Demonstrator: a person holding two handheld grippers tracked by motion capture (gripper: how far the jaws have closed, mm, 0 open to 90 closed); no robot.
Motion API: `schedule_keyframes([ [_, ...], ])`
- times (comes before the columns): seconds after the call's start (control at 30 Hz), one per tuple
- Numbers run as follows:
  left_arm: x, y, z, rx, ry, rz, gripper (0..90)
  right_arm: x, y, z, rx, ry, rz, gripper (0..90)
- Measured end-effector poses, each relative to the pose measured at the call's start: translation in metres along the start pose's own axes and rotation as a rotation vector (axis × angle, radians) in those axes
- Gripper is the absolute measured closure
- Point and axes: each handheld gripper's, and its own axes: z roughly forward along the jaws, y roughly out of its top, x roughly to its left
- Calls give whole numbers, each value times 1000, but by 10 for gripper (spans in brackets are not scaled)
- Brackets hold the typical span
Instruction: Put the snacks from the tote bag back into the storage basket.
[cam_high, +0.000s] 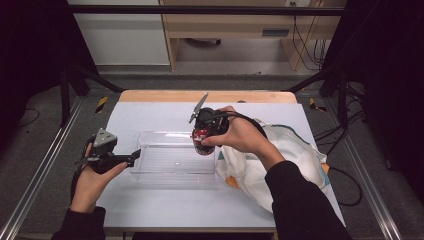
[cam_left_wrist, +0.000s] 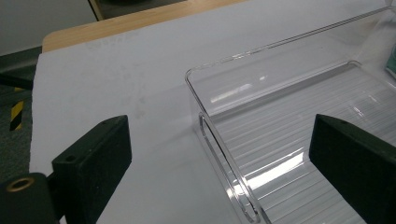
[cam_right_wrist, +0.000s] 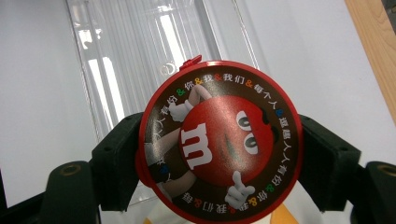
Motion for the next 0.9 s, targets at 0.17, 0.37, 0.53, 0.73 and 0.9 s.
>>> schedule_keyframes([
  [0.17, 0, 0, 0, 2, 0, 1, 59, 0, 0, 4, -11, -1, -1, 254],
  [0.37, 0, -1, 1, 1, 0, 1, 59, 1, 0, 8, -9, 2, 7, 254],
  [0.53, 0, -1, 1, 3, -1, 1, 58, 0, -1, 11, -14, 3, 6, 254],
  [0.73, 0, -1, 2, 8, -3, 4, 58, 0, -2, 13, -28, 2, 2, 254],
  [0.9, 0, -1, 2, 10, -4, 3, 59, 1, -3, 16, -25, 7, 10, 254],
])
